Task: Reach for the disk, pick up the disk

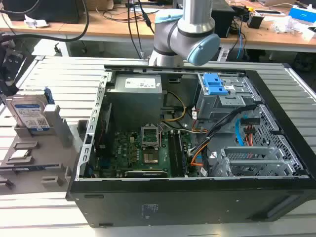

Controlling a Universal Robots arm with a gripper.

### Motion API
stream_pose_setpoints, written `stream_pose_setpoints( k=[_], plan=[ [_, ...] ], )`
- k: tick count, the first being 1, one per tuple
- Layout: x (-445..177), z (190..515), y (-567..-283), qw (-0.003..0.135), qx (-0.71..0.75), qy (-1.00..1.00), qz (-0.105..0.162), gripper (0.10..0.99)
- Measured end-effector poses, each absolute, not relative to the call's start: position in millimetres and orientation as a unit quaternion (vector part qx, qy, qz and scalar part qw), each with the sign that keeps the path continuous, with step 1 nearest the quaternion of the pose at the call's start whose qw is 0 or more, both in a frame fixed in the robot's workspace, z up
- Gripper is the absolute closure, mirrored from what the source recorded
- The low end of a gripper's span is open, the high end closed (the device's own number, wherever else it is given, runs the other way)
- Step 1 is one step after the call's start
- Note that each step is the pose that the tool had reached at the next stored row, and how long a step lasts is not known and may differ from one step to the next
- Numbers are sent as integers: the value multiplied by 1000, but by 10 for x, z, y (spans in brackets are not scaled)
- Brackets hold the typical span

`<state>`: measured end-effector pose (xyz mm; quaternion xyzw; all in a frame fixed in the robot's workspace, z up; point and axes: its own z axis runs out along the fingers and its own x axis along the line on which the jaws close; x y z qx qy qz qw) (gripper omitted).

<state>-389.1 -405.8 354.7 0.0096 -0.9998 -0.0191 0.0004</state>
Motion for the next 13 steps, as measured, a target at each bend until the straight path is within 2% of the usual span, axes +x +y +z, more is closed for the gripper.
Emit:
stream_pose_setpoints(
  k=[13],
  plan=[
    [-3891, 3547, -4058, 3, 145, -989, -19, 980]
  ],
)
